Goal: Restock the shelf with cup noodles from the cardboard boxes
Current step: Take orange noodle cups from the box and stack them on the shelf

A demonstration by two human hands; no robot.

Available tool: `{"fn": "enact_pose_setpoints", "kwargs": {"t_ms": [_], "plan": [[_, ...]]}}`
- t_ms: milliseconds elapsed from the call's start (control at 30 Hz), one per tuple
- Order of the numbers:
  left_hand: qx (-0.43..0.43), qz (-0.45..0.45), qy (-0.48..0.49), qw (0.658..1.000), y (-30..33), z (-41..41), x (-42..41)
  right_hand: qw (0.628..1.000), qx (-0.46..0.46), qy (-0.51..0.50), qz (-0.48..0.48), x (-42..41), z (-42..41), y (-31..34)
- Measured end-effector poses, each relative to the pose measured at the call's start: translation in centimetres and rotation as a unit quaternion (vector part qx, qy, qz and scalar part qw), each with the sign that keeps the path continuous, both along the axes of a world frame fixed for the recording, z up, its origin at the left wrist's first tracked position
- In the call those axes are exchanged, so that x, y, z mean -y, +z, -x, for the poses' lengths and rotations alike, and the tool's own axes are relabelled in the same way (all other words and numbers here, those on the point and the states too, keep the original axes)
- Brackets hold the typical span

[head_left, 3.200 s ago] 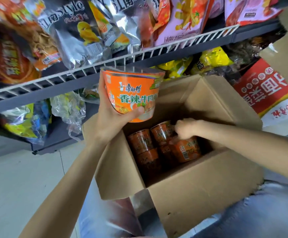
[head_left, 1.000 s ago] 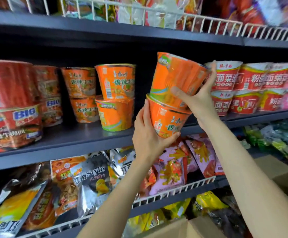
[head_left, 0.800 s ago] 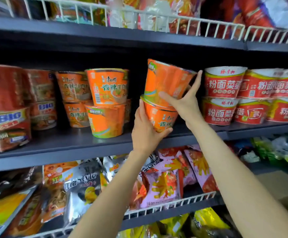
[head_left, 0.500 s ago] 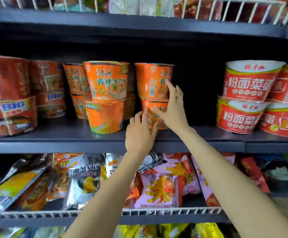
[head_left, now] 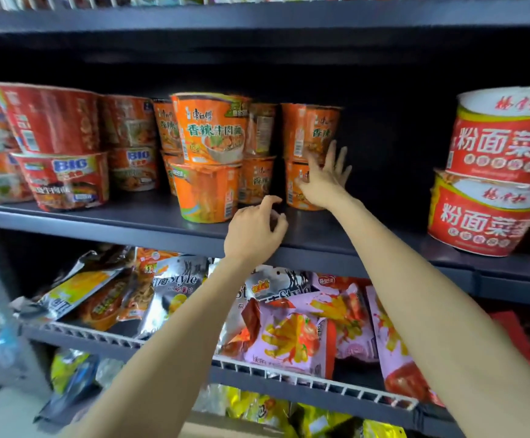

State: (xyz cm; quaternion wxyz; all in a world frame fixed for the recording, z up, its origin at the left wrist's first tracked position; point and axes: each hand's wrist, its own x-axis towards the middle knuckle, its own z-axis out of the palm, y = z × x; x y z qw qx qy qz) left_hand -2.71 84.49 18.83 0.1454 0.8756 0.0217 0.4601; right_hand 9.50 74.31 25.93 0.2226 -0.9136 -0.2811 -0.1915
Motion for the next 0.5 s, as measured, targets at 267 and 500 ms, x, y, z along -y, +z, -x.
{"fn": "enact_pose_setpoints", "kwargs": {"t_ms": [267,500], "plan": [[0.193,0.138,-0.209,0.949,-0.8,3.9,0.1,0.93,0.149,0.18,-0.283,4.3,12.9,-8.0],[-0.054,0.154,-0.07,0.984,-14.9,15.5,-5.9,0.962,-0.014,0.246,-0.121,2.4,21.2,-22.0]]}}
